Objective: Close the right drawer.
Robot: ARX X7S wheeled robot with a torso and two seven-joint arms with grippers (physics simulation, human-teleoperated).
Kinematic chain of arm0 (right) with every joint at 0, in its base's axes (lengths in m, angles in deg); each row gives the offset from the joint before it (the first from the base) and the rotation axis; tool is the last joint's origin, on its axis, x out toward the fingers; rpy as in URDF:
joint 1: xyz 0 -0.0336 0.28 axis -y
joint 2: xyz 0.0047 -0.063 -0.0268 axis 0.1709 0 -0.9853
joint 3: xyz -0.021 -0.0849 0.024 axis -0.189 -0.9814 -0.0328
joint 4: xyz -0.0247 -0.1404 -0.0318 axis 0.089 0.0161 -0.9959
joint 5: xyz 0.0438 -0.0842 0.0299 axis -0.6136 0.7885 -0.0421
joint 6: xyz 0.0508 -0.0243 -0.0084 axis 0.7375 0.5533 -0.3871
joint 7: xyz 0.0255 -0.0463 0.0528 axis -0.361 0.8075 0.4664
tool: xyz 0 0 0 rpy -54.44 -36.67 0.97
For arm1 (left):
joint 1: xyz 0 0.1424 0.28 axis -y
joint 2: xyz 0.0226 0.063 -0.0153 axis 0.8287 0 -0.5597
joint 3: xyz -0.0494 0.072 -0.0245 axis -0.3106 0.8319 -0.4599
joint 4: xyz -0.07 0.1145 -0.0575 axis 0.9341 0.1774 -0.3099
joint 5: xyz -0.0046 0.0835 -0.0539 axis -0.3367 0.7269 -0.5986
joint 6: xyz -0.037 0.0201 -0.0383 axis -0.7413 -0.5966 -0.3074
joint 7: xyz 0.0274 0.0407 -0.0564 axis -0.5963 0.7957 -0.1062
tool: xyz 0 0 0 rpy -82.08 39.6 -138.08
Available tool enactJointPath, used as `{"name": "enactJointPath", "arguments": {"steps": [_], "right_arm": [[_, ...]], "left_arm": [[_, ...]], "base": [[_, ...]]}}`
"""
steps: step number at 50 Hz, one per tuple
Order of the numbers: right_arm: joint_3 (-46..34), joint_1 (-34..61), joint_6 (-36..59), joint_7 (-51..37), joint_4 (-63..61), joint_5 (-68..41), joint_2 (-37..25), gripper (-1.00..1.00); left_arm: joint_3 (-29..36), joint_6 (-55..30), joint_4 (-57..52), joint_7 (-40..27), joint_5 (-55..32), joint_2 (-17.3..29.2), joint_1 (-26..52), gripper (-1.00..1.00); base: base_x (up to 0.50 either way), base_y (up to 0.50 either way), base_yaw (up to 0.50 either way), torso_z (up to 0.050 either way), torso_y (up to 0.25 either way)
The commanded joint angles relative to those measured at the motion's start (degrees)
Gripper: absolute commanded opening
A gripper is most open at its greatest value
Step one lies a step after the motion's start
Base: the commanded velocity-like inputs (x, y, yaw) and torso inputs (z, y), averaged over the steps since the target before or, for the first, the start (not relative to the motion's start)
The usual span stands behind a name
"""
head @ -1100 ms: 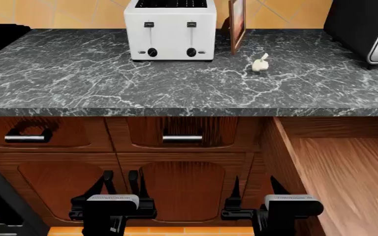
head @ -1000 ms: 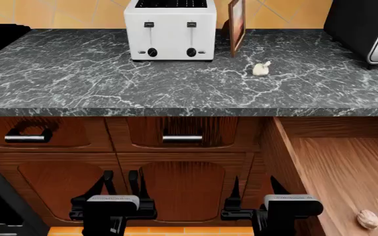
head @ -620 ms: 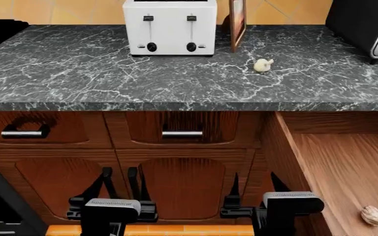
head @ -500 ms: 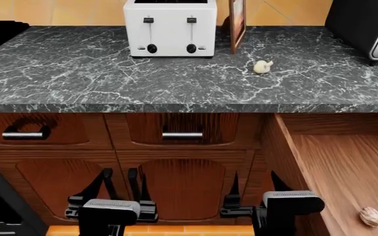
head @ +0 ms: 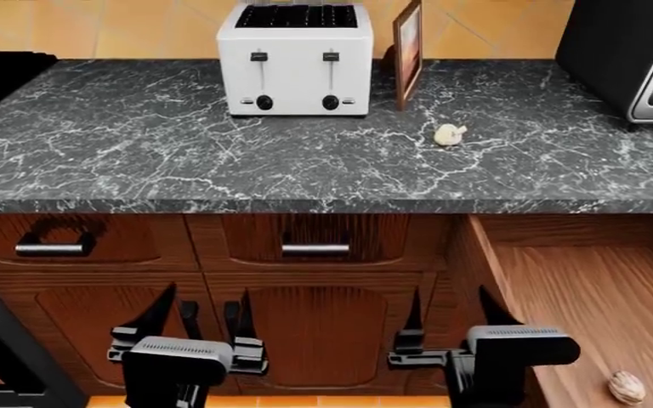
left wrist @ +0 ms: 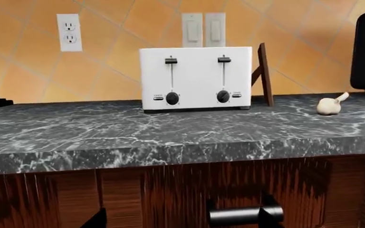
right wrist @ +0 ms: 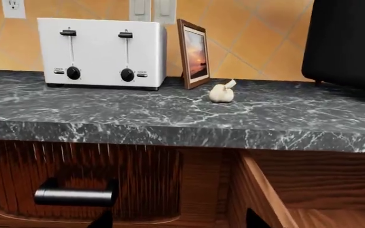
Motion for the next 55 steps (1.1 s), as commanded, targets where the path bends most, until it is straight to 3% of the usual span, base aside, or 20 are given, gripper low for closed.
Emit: {"name": "enactJointPath", "arguments": {"steps": [1, 13, 26, 38, 55], "right_arm": [[0.60, -0.53, 1.99, -0.45, -3.24, -2.01, -1.43, 1.00], [2.46, -0.58, 9.03, -1.46, -12.51, -4.66, -3.64, 1.00], [5.11, -2.40, 7.10, -2.62, -12.48, -6.76, -3.84, 1.00], [6.04, -3.16, 6.31, -4.30, -12.42, -7.21, -3.68, 1.00], [11.44, -8.89, 9.52, -7.91, -27.79, -8.39, -6.83, 1.00]], "left_arm": [[-0.01, -0.78, -0.56, -0.57, -1.01, 1.18, 0.67, 1.00], [0.46, -9.23, -12.81, -1.73, -2.02, 3.25, -1.76, 1.00], [-0.35, -12.67, -16.88, -2.95, -3.22, 4.70, -1.54, 1.00], [0.12, -14.37, -15.67, -5.35, -2.28, 5.00, -0.15, 1.00], [-1.36, -18.66, -26.46, -6.84, -5.79, 7.06, -0.78, 1.00]], "base": [[0.00, 0.00, 0.00, 0.050, 0.000], [0.00, 0.00, 0.00, 0.050, 0.000], [0.00, 0.00, -0.02, 0.050, 0.000], [0.00, 0.00, -0.50, 0.047, 0.000], [0.00, 0.00, -0.50, 0.000, 0.000]]}}
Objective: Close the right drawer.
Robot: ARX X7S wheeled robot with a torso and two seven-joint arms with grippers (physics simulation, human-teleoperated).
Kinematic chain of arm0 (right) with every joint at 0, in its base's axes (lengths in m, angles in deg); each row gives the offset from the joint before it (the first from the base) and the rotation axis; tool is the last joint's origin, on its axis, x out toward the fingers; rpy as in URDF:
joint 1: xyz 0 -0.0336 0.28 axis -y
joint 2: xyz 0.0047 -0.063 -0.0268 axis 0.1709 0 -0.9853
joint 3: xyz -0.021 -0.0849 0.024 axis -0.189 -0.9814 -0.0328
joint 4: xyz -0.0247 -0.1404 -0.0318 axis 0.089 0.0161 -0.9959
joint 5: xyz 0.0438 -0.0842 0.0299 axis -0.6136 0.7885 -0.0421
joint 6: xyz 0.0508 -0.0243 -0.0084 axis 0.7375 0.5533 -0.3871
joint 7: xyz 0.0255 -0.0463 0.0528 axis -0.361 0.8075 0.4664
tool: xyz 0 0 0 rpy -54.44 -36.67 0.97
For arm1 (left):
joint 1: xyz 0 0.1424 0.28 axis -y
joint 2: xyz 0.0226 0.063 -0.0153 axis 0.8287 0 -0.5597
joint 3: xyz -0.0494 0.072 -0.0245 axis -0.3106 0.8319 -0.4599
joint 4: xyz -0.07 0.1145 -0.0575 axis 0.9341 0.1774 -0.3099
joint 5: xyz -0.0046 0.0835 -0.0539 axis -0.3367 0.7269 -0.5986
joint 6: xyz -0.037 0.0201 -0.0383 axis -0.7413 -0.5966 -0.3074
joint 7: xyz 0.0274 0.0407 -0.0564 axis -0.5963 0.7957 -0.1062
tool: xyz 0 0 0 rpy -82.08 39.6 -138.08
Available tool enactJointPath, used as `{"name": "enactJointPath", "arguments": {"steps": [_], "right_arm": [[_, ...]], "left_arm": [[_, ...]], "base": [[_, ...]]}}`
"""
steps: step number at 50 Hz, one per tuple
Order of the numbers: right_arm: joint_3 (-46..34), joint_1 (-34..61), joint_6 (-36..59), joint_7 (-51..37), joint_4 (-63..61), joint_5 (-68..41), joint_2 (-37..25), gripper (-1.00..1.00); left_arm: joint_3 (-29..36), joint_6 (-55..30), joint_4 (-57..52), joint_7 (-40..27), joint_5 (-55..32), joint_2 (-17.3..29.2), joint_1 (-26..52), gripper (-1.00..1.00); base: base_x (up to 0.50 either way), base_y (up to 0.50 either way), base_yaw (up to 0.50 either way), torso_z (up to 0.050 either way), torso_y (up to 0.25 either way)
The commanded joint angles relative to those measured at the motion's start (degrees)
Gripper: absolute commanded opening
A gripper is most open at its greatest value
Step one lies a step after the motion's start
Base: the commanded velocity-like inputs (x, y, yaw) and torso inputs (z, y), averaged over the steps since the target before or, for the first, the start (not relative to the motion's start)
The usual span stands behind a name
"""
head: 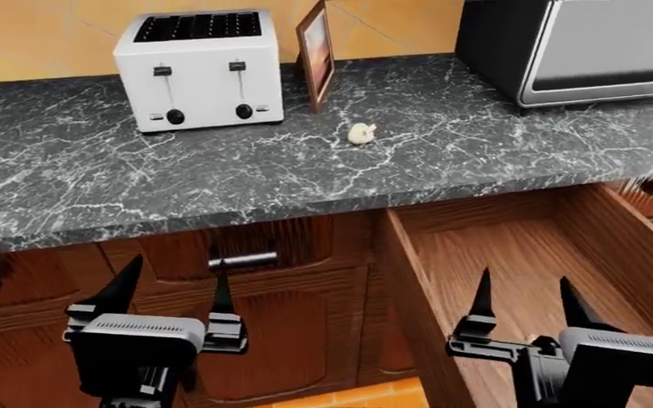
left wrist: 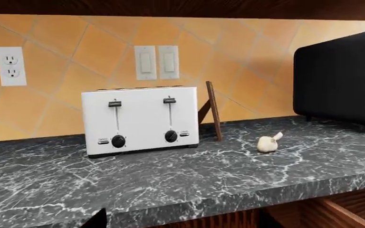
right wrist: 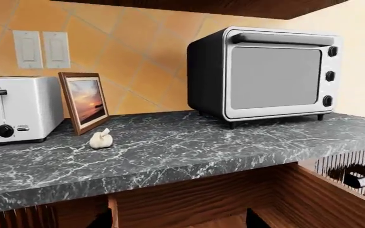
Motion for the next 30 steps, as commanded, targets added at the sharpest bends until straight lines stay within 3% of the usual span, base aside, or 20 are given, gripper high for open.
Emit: {"name": "enactJointPath", "arguments": {"steps": [1, 30], "right_arm": [[4.00, -3.64, 2.38, -2.51, -9.79, -1.12, -1.94, 1.00], [12.42, -10.42, 7.52, -6.22, -24.87, -2.95, -5.52, 1.00]], "left_arm": [[-1.29, -2.88, -6.30, -1.13, -2.33, 1.32, -0.05, 1.00], [-4.81, -2.97, -11.05, -2.54, -7.08, 3.13, -0.97, 1.00]], "base": [[0.00, 0.00, -0.50, 0.000, 0.000], [0.00, 0.00, -0.50, 0.000, 0.000]]}}
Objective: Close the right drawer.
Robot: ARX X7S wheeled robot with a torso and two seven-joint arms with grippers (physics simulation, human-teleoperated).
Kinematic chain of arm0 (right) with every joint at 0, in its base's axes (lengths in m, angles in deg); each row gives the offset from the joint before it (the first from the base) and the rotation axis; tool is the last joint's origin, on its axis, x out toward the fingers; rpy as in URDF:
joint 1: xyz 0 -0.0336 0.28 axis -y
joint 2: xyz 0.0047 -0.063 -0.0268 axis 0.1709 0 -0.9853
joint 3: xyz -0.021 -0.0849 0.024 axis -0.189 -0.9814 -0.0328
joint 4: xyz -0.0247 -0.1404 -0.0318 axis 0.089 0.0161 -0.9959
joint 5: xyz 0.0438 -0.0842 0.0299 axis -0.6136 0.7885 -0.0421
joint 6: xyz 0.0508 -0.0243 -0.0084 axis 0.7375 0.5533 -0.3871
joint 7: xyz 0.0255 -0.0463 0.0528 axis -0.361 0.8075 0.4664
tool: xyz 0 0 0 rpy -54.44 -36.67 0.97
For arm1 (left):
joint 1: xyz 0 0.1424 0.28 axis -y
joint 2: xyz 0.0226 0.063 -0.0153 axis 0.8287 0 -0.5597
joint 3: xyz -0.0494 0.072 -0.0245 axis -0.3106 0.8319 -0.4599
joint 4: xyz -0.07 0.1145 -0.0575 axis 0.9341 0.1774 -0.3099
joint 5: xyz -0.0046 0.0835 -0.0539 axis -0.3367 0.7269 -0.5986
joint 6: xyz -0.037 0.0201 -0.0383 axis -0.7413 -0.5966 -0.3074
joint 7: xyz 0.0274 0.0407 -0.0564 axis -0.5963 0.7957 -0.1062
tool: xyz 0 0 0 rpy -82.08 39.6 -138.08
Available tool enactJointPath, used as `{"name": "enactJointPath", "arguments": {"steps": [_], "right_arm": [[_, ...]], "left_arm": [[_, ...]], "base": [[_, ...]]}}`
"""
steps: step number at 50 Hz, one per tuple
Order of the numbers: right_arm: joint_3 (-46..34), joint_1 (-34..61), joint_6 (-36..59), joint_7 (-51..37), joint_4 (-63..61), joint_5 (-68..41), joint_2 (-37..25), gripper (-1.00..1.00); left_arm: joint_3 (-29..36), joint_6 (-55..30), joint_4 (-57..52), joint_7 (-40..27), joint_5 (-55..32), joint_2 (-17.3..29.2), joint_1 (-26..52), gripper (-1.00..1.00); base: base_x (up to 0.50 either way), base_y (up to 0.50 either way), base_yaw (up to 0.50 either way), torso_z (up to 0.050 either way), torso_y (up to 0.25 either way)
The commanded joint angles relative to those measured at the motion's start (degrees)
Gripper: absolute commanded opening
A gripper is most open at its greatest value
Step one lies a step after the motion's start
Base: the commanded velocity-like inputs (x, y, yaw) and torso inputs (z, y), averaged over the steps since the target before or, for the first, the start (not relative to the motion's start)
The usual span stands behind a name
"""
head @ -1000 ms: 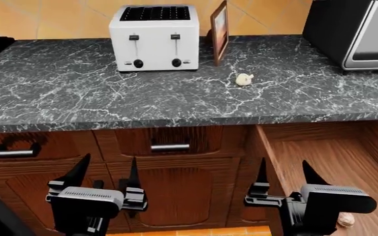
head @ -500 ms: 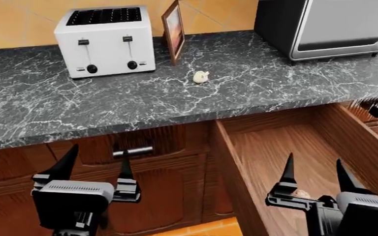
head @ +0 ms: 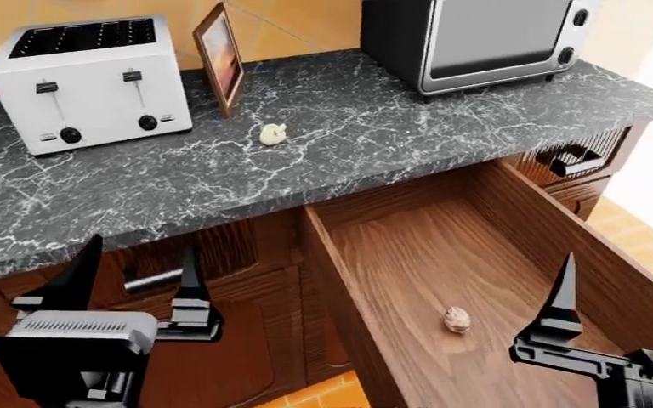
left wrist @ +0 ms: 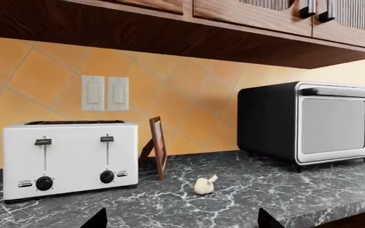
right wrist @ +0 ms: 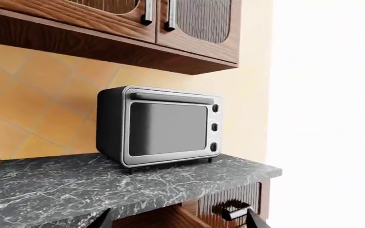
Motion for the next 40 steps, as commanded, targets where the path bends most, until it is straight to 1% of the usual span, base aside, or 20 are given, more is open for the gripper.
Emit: {"name": "enactJointPath", "arguments": {"steps": [1, 12, 27, 40], "right_arm": [[4.11, -3.68, 0.20, -1.09, -4.19, -1.10, -0.73, 1.00], [6.39, -6.58, -2.60, -1.23, -3.20, -1.62, -0.10, 1.00], [7.13, -8.55, -6.26, -1.01, -0.45, -1.57, 0.64, 1.00], [6.81, -8.93, -6.43, -1.40, -0.64, -1.63, 0.61, 1.00]], "left_arm": [[-0.83, 0.11, -0.52, -0.45, -1.18, 0.51, 0.06, 1.00], [-0.69, 0.54, 0.05, -0.46, -1.52, 0.75, 0.26, 1.00], [0.05, 1.20, 0.97, -0.53, -1.32, 0.94, -0.24, 1.00], [0.28, 0.71, -0.18, -1.01, -1.50, 1.46, -0.64, 1.00]], "base": [[0.00, 0.00, -0.49, 0.000, 0.000], [0.00, 0.00, -0.50, 0.000, 0.000], [0.00, 0.00, -0.50, 0.000, 0.000], [0.00, 0.00, -0.50, 0.000, 0.000]]}}
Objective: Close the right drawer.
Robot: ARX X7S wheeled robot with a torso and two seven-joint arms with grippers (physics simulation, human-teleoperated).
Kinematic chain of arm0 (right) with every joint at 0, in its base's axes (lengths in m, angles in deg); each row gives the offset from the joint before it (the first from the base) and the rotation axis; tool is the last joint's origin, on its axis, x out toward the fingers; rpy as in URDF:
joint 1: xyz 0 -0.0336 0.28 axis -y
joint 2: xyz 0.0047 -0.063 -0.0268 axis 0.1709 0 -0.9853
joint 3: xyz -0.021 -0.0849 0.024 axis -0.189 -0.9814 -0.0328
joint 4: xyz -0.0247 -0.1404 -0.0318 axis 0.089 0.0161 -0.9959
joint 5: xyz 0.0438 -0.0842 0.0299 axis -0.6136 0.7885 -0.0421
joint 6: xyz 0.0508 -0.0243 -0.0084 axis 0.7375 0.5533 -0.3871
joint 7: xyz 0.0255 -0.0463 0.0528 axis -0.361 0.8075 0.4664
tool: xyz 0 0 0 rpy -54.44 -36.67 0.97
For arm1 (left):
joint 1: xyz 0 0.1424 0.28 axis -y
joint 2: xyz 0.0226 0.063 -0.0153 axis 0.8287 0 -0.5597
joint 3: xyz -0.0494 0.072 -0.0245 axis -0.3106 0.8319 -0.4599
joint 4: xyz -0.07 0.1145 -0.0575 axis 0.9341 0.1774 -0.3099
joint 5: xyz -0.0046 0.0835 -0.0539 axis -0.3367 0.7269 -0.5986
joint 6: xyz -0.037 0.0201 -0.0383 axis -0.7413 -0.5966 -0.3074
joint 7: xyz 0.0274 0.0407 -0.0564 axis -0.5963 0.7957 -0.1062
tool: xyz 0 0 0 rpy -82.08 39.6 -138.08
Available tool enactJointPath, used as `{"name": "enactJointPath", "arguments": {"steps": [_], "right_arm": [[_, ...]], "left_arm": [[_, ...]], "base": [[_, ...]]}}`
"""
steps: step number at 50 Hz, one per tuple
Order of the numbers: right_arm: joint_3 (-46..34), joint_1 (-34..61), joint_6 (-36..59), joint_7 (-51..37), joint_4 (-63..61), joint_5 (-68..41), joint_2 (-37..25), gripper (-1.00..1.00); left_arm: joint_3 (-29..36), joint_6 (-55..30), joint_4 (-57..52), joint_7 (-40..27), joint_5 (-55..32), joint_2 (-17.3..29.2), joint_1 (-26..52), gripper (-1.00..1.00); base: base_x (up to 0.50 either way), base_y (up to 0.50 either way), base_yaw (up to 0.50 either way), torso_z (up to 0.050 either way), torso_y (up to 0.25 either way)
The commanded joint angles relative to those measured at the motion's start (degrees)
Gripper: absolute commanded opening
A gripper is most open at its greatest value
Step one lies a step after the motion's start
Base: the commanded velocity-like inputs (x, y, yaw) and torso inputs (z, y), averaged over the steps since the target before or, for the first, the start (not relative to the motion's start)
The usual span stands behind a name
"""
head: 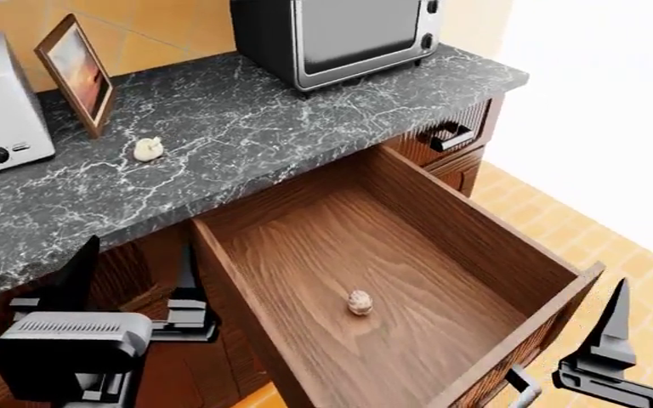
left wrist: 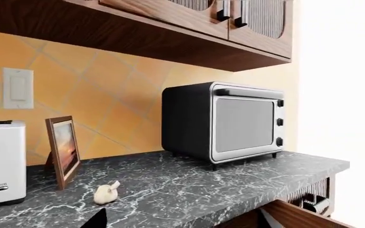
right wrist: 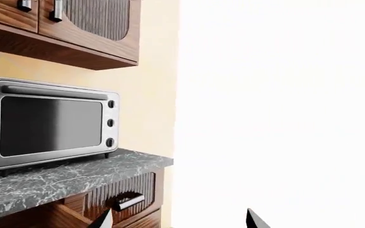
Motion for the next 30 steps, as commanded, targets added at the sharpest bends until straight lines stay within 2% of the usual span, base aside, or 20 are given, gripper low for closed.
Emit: {"name": "enactJointPath", "arguments": {"steps": [1, 15, 17, 30], "right_arm": [[-0.01, -0.65, -0.74, -0.25, 0.34, -0.05, 0.10, 1.00], [-0.43, -0.33, -1.87, -0.66, 1.84, 0.27, 0.31, 1.00], [-0.72, -0.26, -0.87, -1.04, 1.99, 0.92, 0.03, 1.00], [-1.07, -0.81, -1.12, -2.36, 1.65, 2.39, 0.32, 1.00]], "left_arm": [[0.27, -0.01, -0.33, -0.27, -0.07, 0.35, -0.31, 1.00], [0.31, 0.35, 0.00, -0.41, -0.42, 0.69, -0.29, 1.00], [0.37, 0.49, 0.20, -0.38, -0.45, 0.69, -0.22, 1.00], [0.90, 1.27, 1.14, -0.38, -0.42, 0.71, -0.05, 1.00]], "base": [[0.00, 0.00, -0.50, 0.000, 0.000], [0.00, 0.00, -0.50, 0.000, 0.000], [-0.06, -0.07, 0.00, 0.000, 0.000], [0.05, 0.58, 0.00, 0.000, 0.000]]}}
